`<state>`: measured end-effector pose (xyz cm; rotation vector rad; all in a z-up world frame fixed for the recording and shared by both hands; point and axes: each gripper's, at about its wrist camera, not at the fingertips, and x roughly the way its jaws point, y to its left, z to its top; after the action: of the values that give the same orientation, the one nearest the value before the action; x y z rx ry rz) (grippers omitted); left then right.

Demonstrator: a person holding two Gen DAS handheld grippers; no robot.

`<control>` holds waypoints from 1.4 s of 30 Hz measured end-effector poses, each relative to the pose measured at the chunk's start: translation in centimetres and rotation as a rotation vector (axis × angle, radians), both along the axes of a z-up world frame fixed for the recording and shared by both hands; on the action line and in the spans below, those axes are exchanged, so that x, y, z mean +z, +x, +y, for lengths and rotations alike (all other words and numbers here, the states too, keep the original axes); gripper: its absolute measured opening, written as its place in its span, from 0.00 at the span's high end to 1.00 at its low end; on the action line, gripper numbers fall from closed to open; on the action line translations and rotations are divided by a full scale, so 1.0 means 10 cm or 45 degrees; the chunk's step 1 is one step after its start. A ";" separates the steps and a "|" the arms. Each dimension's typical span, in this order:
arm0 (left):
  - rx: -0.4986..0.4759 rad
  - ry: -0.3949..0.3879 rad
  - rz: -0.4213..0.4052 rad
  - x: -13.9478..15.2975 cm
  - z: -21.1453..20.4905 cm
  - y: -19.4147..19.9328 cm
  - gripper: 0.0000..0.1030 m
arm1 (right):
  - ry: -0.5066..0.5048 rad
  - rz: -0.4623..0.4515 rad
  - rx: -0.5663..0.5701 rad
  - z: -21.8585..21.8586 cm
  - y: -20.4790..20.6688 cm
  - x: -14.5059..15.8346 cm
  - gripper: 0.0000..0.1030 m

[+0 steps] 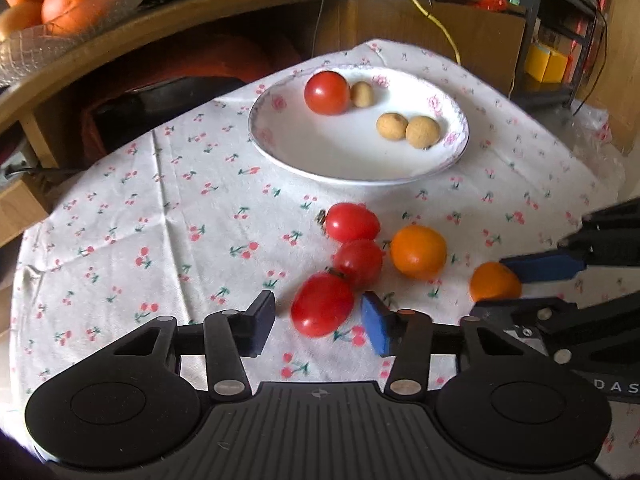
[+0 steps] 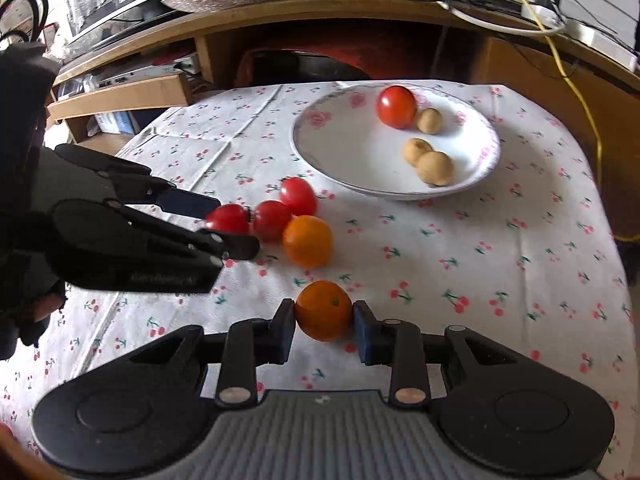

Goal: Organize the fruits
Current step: 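Close the left gripper on a red tomato while the right gripper grasps an orange, then open both grippers, setting the tomato and orange back on the tablecloth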

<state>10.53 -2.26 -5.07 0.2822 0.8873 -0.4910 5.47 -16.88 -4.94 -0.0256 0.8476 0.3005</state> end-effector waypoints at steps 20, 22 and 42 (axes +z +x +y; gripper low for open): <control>0.043 0.024 0.076 0.08 -0.01 -0.45 0.63 | -0.071 0.011 0.010 -0.08 -0.32 0.01 0.69; 0.029 0.027 0.098 0.08 -0.02 -0.59 0.63 | -0.072 0.027 0.007 -0.09 -0.42 -0.01 0.69; 0.029 0.043 0.044 0.07 -0.04 -0.89 0.30 | -0.092 0.010 -0.008 -0.15 -0.68 -0.07 0.57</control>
<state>1.60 -2.63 -4.33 0.2947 0.9323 -0.4616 -1.29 -18.36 -5.65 -0.0889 0.8657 0.2639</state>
